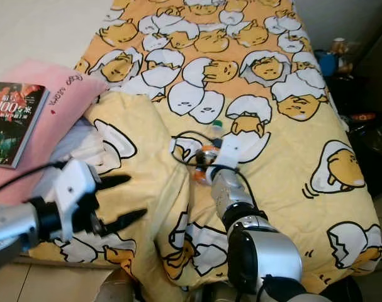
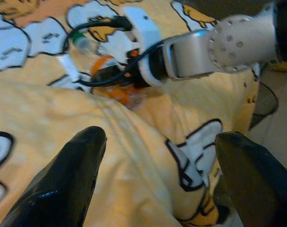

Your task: Clean up the room

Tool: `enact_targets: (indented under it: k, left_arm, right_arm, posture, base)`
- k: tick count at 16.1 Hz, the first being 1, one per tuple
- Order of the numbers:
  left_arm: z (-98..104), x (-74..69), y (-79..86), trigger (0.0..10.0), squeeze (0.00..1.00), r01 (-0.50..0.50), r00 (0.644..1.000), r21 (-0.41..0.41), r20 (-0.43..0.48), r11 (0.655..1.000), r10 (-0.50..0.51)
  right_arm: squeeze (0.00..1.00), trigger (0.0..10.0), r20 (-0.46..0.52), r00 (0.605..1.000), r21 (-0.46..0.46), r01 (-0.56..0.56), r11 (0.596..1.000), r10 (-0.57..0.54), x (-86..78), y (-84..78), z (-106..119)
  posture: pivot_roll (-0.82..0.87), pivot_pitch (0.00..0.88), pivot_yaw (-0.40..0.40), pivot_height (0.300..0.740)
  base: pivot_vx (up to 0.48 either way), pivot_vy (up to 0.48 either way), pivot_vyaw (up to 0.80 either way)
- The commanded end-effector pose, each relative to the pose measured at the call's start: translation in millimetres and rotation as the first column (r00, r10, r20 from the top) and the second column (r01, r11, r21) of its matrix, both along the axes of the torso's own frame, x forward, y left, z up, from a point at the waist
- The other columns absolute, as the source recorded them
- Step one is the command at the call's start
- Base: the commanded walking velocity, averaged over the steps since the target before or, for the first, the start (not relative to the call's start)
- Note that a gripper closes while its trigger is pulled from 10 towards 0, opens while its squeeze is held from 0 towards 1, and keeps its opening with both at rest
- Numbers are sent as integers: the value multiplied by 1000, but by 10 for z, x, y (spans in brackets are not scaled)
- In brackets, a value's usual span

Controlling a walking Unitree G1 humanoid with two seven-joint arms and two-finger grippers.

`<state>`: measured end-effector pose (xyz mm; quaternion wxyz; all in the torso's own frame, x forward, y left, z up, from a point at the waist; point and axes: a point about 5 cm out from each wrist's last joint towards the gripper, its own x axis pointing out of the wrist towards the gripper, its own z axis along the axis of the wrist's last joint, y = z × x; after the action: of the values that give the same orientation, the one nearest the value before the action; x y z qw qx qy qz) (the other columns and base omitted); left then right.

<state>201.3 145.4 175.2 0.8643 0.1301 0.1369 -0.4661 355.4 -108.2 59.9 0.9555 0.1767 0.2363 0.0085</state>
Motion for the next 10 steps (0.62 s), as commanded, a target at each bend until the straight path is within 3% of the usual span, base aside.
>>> enact_targets:
  k: [1, 5, 10]
  left_arm:
    - [-52, -38, -19, 10000, 0, 6, 1000, 12, -19, 1000, -5]
    - [-140, 69, -27, 10000, 0, -7, 1000, 23, -20, 1000, 8]
    - [-234, 267, -81, 10000, 0, -7, 1000, 19, 13, 1000, 6]
  right_arm:
    - [0, 0, -55, 998, 11, -31, 999, 31, -64, 43, -95]
    - [0, 0, -62, 996, 21, -57, 998, 58, -41, 93, -58]
    - [0, 0, -81, 997, 125, -5, 992, 16, -29, 168, -30]
  posture:
    - [382, 187, -22, 740]
    - [355, 155, -35, 740]
    - [337, 71, -47, 740]
  base:
    - [0, 0, 0]
    - [0, 0, 0]
    - [0, 0, 0]
